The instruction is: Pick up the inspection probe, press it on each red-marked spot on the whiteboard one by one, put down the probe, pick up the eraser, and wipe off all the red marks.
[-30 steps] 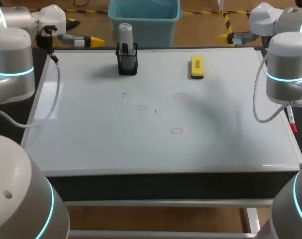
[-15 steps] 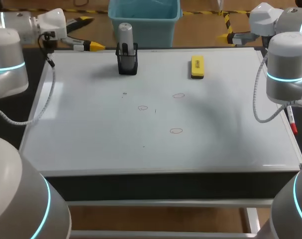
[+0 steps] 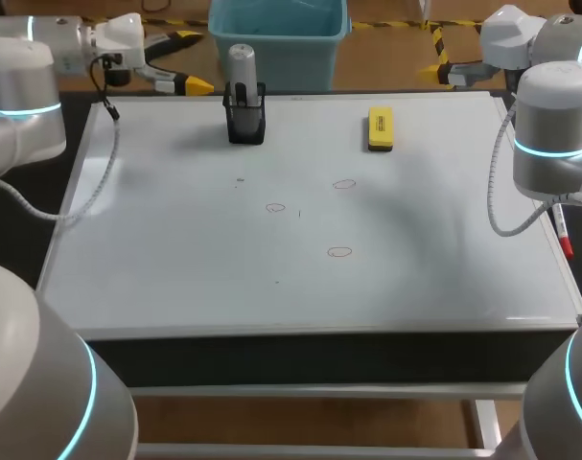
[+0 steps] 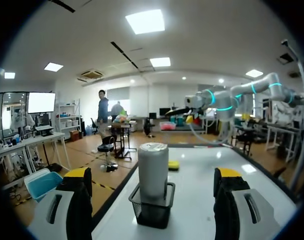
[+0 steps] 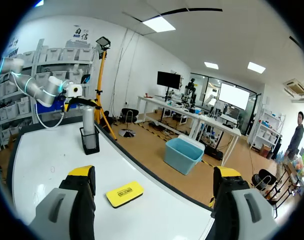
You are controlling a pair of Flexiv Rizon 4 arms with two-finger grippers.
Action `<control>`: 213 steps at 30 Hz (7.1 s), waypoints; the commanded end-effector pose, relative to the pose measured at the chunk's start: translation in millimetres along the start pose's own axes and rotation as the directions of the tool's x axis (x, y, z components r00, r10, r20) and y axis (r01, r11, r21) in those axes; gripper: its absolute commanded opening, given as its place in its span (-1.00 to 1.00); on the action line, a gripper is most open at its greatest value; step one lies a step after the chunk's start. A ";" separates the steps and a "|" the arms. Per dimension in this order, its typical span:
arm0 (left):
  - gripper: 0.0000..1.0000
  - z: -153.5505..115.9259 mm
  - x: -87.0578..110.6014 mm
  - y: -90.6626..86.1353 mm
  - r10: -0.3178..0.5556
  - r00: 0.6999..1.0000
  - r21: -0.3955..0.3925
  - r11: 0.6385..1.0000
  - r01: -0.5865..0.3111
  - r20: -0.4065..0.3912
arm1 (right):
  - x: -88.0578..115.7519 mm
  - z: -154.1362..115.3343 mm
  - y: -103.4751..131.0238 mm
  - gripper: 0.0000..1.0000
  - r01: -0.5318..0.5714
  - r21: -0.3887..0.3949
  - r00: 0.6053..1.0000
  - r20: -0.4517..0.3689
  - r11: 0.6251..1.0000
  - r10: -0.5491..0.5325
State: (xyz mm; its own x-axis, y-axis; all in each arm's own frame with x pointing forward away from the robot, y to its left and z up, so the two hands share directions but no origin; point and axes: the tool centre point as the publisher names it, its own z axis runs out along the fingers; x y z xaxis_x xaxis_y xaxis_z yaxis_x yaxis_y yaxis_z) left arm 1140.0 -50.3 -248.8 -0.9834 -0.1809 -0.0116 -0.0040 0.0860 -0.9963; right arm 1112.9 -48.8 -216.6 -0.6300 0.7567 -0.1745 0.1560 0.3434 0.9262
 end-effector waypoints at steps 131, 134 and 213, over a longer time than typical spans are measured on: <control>-1.00 76.1 21.5 -62.2 0.020 0.996 0.084 0.996 -0.012 -0.089 | -0.6 0.2 -0.1 1.00 0.000 0.000 1.000 -0.001 1.000 0.000; -1.00 73.4 21.0 -72.6 0.026 0.997 0.083 0.996 -0.020 -0.076 | -0.6 0.2 -0.1 1.00 0.000 0.000 1.000 -0.001 1.000 0.000; -1.00 -64.9 56.6 -25.2 -0.025 0.965 0.103 0.995 -0.002 0.261 | -7.0 6.0 2.8 1.00 0.047 0.024 0.997 -0.061 0.999 -0.045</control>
State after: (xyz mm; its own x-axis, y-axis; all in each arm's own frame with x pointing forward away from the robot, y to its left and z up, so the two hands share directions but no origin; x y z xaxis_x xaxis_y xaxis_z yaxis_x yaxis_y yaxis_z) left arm 1071.9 1.5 -218.7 -0.9020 -0.4316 -0.0077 0.0145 -0.0126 -0.9998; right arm 1112.8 -46.7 -216.3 -0.6391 0.7451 -0.1907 0.1422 0.3581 0.9228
